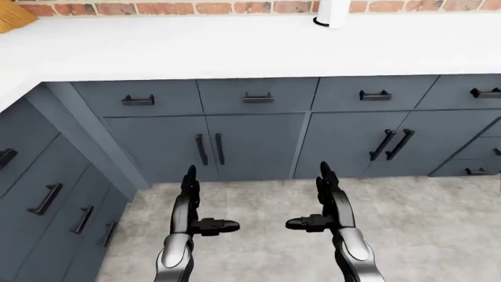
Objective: Navigate to the stove.
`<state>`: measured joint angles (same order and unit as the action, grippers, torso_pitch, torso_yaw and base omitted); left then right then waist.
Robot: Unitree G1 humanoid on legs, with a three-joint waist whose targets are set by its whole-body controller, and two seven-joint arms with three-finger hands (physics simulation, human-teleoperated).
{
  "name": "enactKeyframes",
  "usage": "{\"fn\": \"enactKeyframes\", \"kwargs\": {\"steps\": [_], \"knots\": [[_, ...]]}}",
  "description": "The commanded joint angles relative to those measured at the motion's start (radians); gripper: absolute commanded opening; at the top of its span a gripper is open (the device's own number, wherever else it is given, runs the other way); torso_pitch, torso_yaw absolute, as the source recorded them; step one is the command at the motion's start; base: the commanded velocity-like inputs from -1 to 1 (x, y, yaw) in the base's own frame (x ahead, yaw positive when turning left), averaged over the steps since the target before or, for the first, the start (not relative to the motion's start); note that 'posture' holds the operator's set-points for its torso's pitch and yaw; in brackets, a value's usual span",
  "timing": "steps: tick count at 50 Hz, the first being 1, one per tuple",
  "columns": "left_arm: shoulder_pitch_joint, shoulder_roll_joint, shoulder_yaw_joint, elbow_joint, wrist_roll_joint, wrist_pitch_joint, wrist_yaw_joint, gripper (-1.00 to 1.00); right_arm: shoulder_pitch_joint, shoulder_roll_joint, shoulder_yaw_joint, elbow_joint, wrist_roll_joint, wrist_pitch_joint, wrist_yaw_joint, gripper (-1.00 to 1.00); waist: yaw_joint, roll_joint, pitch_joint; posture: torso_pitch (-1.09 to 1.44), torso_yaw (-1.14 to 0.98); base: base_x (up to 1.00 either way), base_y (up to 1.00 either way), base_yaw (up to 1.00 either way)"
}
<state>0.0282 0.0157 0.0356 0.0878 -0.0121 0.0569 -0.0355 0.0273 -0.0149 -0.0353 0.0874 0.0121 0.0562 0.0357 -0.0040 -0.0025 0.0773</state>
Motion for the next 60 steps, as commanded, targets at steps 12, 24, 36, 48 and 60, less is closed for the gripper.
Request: {"fn": "enactKeyframes", "kwargs": {"steps": [12, 24, 36, 48, 60], "knots": [[-0.031, 0.003, 0.003, -0.083, -0.007, -0.059, -0.002, 1.0, -0.017, -0.003, 0.001, -0.107, 0.019, -0.04, 0.017, 1.0, 0.008, -0.006, -0.077, 0.0, 0.0, 0.0, 0.0, 0.0], [-0.031, 0.003, 0.003, -0.083, -0.007, -0.059, -0.002, 1.0, -0.022, -0.002, 0.003, -0.091, 0.012, -0.049, 0.018, 1.0, 0.016, -0.01, -0.077, 0.0, 0.0, 0.0, -0.2, 0.0], [-0.031, 0.003, 0.003, -0.083, -0.007, -0.059, -0.002, 1.0, -0.022, -0.002, 0.003, -0.091, 0.011, -0.05, 0.017, 1.0, 0.015, 0.014, -0.052, 0.0, 0.0, 0.0, -0.32, 0.0], [-0.031, 0.003, 0.003, -0.083, -0.007, -0.059, -0.002, 1.0, -0.021, -0.002, 0.003, -0.089, 0.012, -0.054, 0.019, 1.0, 0.025, 0.054, -0.068, 0.0, 0.0, 0.0, -0.35, 0.0], [-0.031, 0.003, 0.003, -0.083, -0.007, -0.059, -0.002, 1.0, -0.024, -0.001, 0.003, -0.085, 0.011, -0.053, 0.016, 1.0, 0.01, -0.028, -0.067, 0.0, 0.0, 0.0, -0.4, 0.0]]}}
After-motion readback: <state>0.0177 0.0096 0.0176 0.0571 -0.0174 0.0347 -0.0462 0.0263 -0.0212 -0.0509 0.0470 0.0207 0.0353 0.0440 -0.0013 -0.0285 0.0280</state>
